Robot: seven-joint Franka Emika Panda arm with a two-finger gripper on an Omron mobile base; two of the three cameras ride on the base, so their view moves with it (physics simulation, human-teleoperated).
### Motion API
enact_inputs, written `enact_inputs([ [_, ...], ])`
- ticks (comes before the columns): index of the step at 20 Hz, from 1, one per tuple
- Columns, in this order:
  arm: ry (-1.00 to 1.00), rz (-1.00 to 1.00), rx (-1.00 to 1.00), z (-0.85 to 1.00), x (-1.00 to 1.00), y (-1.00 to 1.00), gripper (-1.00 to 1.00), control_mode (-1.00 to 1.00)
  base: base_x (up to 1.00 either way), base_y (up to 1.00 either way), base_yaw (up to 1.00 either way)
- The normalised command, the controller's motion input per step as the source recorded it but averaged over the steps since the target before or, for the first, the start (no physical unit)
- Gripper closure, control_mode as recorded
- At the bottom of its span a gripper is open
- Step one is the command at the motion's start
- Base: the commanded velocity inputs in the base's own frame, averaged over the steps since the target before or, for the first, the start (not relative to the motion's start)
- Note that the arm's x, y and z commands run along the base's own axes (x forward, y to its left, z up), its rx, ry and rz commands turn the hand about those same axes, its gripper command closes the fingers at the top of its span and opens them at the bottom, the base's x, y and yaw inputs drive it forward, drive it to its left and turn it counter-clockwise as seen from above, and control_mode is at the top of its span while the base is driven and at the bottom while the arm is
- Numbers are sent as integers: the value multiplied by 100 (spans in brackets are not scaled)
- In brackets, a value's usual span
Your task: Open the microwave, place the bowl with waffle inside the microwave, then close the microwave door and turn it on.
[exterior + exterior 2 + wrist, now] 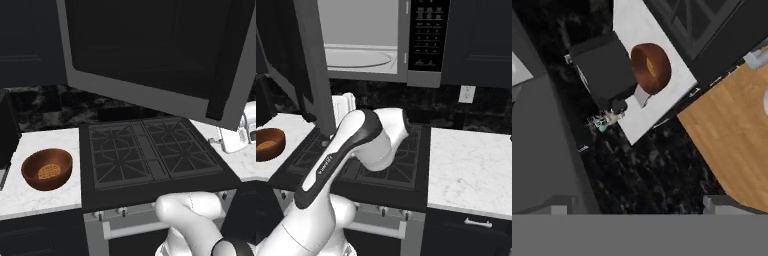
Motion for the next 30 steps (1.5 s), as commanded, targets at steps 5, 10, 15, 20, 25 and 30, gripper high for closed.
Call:
enact_inputs([
  [5,-37,20,-18,28,-100,100,-100,-100,0,0,0],
  [10,-35,19,-19,24,-89,100,-100,-100,0,0,0],
  [15,-18,12,-12,2,-15,100,-100,-100,0,0,0],
  [20,-5,0,-1,0,54,76,-100,-100,0,0,0],
  [25,8,0,2,-53,97,-46,-100,-100,0,0,0],
  [30,22,2,0,-100,100,-16,-100,-100,0,0,0],
])
